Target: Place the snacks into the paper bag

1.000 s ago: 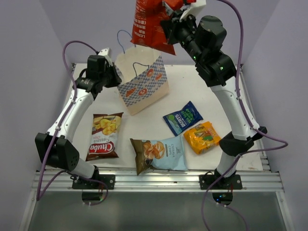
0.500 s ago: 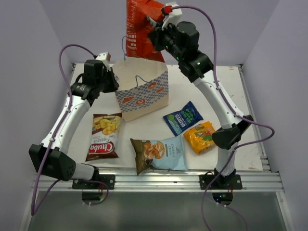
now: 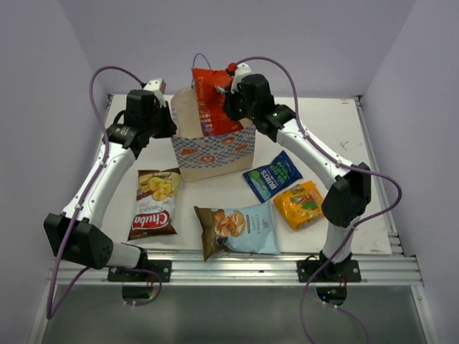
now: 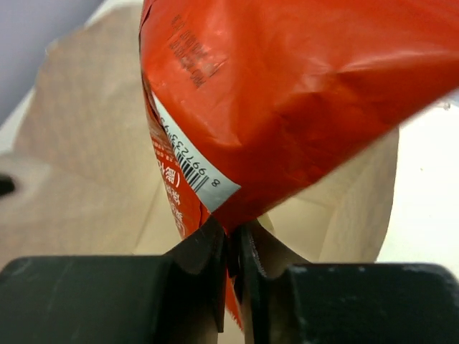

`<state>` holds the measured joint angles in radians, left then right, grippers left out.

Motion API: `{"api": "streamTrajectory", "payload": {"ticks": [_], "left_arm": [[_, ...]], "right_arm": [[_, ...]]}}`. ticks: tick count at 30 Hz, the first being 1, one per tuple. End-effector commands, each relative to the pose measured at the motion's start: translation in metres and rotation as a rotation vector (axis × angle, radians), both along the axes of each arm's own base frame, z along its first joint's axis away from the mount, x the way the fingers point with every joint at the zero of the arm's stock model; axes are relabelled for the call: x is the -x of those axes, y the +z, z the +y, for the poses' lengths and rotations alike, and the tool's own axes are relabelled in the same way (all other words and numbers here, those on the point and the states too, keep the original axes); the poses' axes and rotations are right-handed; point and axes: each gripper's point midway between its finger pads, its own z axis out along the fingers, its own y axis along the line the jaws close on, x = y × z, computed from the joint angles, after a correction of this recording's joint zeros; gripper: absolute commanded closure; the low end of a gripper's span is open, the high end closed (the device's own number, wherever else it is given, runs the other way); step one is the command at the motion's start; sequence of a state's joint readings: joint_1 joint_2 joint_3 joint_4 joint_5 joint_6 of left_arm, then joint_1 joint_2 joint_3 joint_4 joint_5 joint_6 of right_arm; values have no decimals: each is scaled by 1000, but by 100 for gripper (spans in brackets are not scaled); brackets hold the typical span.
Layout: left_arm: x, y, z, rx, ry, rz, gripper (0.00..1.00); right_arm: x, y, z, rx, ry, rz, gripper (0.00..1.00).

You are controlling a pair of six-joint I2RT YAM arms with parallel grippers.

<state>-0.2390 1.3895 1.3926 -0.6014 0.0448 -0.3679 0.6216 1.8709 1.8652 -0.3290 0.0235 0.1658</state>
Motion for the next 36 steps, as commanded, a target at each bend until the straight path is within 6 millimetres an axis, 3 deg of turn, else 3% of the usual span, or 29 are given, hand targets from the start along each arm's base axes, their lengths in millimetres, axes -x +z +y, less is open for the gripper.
{"api": "streamTrajectory", "payload": {"ticks": [1,2,4,5,6,8,14,16,19,20,22,23,26,32,36], "left_arm": [[-11,-2,0,-43,-12,-28,100],[-13,-6,2,-53,-3,-21,100],[-16,-6,1,-56,-4,-25,100],[-17,-7,1,-58,-3,-24,100],[-19,-9,1,-56,-3,-20,100],[-21,-9,0,-50,1,-20,100],[-27,-3,9,-72,58,-37,100],[-29,0,12,-75,84,-44,100],[-31,1,20,-90,137,-48,100],[-31,1,23,-95,154,-47,100],[-31,0,23,-95,154,-46,100],[-31,-1,22,-89,149,-43,100],[-30,-5,18,-78,129,-29,100],[-29,-8,12,-58,105,-21,100],[-26,-11,11,-52,99,-13,100]], "right_arm": [[22,90,-16,-130,5,-181,84],[27,99,-22,-132,-1,-200,80],[31,101,-29,-102,-11,-196,56],[34,112,-33,-94,-10,-216,42],[37,110,-35,-76,-10,-199,20],[44,120,-37,-81,5,-212,16],[89,211,-59,-198,32,-351,13],[111,206,-51,-194,140,-297,13],[142,158,-35,-181,258,-132,13],[159,106,-18,-139,311,-19,13],[183,77,-4,-128,364,29,12],[201,44,10,-97,404,97,12],[227,-3,25,10,469,197,12],[248,-89,17,195,523,348,12],[268,-133,4,283,560,461,12]]}}
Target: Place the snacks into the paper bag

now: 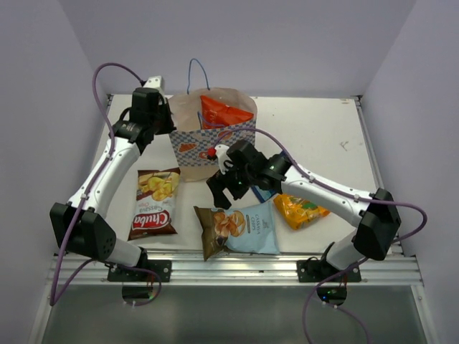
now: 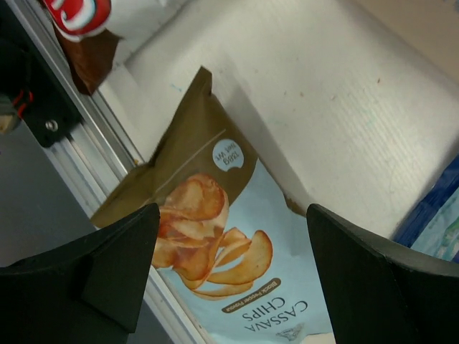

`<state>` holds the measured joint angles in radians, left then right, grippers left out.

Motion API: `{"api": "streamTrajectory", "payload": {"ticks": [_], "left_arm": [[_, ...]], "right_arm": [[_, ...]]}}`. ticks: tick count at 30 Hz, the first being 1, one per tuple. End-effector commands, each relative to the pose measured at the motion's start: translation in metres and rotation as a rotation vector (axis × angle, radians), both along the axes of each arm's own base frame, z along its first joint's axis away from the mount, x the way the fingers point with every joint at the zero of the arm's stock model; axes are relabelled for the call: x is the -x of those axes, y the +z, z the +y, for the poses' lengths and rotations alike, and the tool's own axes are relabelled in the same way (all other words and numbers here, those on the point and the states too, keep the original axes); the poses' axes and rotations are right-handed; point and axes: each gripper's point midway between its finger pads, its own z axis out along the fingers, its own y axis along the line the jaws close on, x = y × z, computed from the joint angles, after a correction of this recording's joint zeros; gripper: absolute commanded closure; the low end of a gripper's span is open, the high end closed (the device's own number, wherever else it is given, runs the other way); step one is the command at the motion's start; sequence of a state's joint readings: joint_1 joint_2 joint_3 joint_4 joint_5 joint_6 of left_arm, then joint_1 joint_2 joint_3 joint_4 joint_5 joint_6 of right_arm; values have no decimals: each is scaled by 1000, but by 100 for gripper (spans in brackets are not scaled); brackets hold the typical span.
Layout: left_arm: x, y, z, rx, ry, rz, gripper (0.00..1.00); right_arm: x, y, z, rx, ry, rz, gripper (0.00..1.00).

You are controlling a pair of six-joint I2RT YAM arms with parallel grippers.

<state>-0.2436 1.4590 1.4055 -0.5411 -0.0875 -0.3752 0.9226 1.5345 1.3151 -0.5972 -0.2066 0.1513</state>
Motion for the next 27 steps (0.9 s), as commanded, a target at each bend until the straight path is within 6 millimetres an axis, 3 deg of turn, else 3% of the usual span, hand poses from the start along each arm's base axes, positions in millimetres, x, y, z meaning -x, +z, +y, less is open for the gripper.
{"api": "streamTrajectory", "payload": {"ticks": [1,12,17,19,20,21,23,24,27], "left_arm": [[2,0,-4,14,-9,8,100],[10,-11,-6,28,-21,28,100],[13,-14,-6,26,-27,35,100],[14,-13,-5,27,-27,32,100],[15,-14,-5,27,-26,35,100],[16,-13,-5,28,-28,32,100],[17,-14,-6,27,-32,32,100],[17,-13,-5,28,-30,30,100],[18,-14,-7,34,-37,30,100]], "right_arm": [[24,-20,-11,52,79,52,12],[67,-92,-28,198,179,197,8],[74,-115,-32,229,179,221,9],[77,-123,-36,239,170,225,13],[77,-125,-37,242,164,227,17],[77,-128,-41,255,150,230,31],[78,-130,-44,261,137,228,46],[77,-129,-46,269,124,223,59],[71,-113,-48,264,94,184,76]]}}
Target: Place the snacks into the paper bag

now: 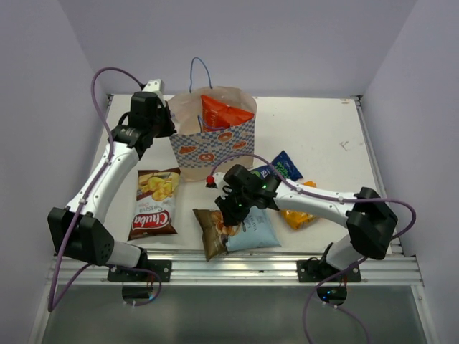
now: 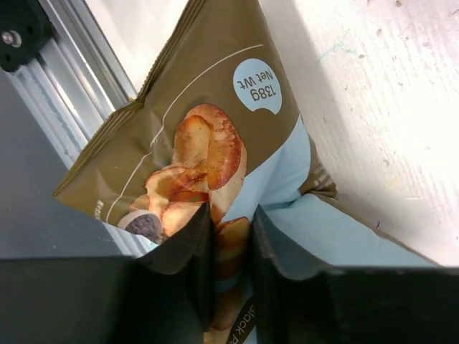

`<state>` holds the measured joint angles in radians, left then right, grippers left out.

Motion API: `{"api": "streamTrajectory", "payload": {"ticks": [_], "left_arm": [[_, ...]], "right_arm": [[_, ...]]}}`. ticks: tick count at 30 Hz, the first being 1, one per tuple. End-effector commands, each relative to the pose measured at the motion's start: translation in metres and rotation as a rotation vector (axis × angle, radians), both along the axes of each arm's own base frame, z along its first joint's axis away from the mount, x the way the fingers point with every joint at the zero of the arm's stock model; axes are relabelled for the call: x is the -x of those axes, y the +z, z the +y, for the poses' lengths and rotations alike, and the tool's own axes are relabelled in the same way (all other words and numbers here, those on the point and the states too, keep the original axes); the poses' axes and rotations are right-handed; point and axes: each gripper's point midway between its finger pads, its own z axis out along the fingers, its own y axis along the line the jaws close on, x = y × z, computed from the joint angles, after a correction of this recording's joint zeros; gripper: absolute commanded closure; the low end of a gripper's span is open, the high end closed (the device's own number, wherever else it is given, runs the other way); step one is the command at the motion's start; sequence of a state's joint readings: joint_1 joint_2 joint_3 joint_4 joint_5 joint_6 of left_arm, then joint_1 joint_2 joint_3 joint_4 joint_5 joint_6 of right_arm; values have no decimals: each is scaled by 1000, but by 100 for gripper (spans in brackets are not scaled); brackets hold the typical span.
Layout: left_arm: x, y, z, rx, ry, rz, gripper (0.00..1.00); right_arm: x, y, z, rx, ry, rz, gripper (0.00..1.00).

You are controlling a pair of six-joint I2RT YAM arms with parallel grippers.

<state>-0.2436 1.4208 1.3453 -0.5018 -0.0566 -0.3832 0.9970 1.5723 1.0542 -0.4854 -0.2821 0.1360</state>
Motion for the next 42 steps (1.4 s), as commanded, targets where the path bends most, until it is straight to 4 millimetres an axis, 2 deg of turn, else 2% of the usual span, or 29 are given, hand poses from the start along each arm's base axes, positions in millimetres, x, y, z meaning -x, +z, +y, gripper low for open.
{"api": "streamTrajectory", "payload": {"ticks": [1,2,3,5,6,8,9,10,11,12,13,15,16,17,19,21,22,23,24,26,27,29,31,33,35,36,40,41,42], "left_arm": [[11,-10,-4,12,-20,40,100],[11,-10,-4,17,-19,39,100],[11,-11,-5,19,-23,42,100],[10,-10,-7,22,-26,39,100],[10,-11,-7,24,-27,40,100],[9,-10,-8,26,-32,36,100],[8,-10,-9,31,-36,37,100],[7,-10,-10,33,-39,36,100],[7,-10,-10,33,-40,34,100],[7,-10,-10,33,-39,36,100],[7,-9,-10,32,-40,32,100],[6,-8,-10,33,-40,29,100],[6,-7,-10,32,-41,28,100],[6,-7,-10,31,-41,29,100],[6,-6,-10,31,-43,26,100],[5,-5,-10,33,-41,23,100],[4,-3,-10,33,-42,20,100],[3,-3,-10,33,-42,20,100],[2,-2,-11,33,-42,17,100],[0,1,-11,33,-43,12,100],[0,4,-16,46,-64,9,100],[-2,4,-17,47,-69,11,100],[-2,4,-17,47,-69,13,100],[-2,3,-17,47,-71,18,100],[-2,2,-18,49,-72,21,100],[-1,0,-17,45,-70,26,100],[-2,-2,-17,38,-70,29,100],[-3,-2,-16,36,-69,29,100],[-4,-2,-16,36,-69,29,100]], "right_arm": [[11,-14,-39,163,-40,16,80],[8,-1,-40,149,-49,-12,86],[2,20,-35,119,-68,-45,100],[-4,47,-45,135,-100,-89,100],[-12,88,-37,52,-124,-153,100],[-17,128,-44,26,-158,-205,100],[-26,177,-35,-69,-186,-264,100],[-25,194,-42,-61,-193,-273,100],[-33,250,-38,-162,-224,-350,100],[-36,274,-40,-187,-227,-391,100],[-45,315,-42,-230,-251,-463,100],[-53,353,-44,-270,-265,-533,100],[-64,361,-32,-276,-265,-562,100],[-67,410,-39,-391,-307,-657,100],[-83,446,-33,-483,-338,-774,100],[-101,446,-29,-463,-348,-878,100],[-111,481,-22,-601,-402,-972,100],[-124,459,-16,-566,-411,-988,100],[-136,483,-13,-664,-457,-1058,100],[-165,466,4,-647,-474,-1091,100],[-173,479,10,-705,-492,-1132,100],[-204,473,27,-695,-498,-1161,100],[-216,501,29,-750,-520,-1224,100],[-244,492,43,-720,-525,-1259,100],[-252,515,36,-778,-546,-1292,100],[-266,500,45,-756,-546,-1273,100],[-275,478,45,-722,-560,-1221,100],[-281,448,52,-675,-552,-1171,100],[-282,434,52,-649,-550,-1141,100]]}}
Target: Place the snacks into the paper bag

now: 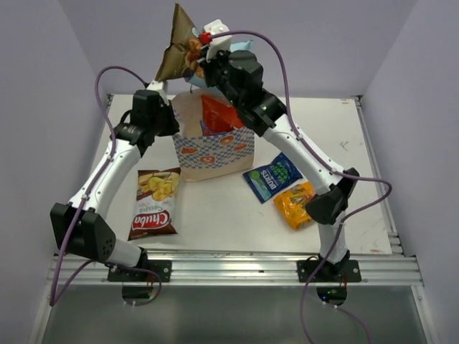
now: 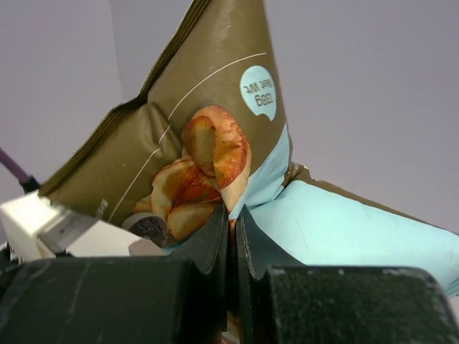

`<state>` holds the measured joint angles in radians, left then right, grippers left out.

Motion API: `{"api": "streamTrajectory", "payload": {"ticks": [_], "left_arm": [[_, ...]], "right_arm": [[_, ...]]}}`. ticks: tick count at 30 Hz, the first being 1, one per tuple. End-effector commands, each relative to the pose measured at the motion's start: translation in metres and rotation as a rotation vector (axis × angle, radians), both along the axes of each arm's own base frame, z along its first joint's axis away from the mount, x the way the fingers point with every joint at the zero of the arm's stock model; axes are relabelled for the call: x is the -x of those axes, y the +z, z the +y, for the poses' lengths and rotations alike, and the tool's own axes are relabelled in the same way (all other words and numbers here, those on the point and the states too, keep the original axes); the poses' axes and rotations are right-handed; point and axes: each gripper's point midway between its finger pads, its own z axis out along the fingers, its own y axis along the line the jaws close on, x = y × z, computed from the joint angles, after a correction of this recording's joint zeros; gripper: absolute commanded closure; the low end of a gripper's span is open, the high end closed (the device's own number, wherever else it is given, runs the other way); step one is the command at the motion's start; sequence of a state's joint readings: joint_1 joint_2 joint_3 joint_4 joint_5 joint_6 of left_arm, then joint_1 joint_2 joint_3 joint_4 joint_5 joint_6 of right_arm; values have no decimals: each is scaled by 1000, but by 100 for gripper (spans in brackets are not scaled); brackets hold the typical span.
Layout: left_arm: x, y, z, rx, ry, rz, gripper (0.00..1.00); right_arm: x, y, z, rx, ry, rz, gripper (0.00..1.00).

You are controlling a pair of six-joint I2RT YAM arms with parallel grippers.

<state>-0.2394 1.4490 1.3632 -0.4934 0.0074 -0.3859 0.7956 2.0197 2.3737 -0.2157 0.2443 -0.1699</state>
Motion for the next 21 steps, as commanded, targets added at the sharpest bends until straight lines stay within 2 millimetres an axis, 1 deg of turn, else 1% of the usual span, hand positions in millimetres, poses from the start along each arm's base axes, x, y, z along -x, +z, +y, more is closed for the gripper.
{"api": "streamTrajectory", "payload": {"ticks": [1,3,4,6,7,8,9,10,12,13,14,16,18,21], "left_arm": [[0,0,-6,0,-21,18,100],[0,1,-6,2,-23,12,100],[0,1,-6,2,-23,12,100],[-1,2,-5,-1,-16,8,100],[-1,2,-5,-3,-14,8,100],[-2,2,-3,-5,-7,7,100],[-2,2,-3,-7,-7,7,100],[-3,3,2,-24,16,4,100],[-4,6,7,-42,40,-2,100],[-4,7,13,-60,62,-6,100],[-4,8,15,-69,74,-5,100],[-4,11,19,-84,85,-13,100],[-3,12,20,-89,89,-15,100],[-2,14,20,-84,86,-19,100]], "right_arm": [[21,12,-9,-61,23,-3,100],[26,-16,-9,-38,35,78,100],[30,-42,-11,-6,39,130,100],[38,-69,-9,14,70,205,100],[41,-97,-9,51,75,257,100],[45,-104,-10,62,79,280,100],[48,-119,-13,98,79,312,100],[50,-134,-13,129,82,339,100],[54,-150,-18,199,84,375,100],[55,-150,-19,219,93,375,100],[58,-156,-22,250,94,392,100],[60,-155,-22,267,109,393,100],[63,-162,-21,287,121,410,100],[69,-181,-19,305,138,471,100]]}}
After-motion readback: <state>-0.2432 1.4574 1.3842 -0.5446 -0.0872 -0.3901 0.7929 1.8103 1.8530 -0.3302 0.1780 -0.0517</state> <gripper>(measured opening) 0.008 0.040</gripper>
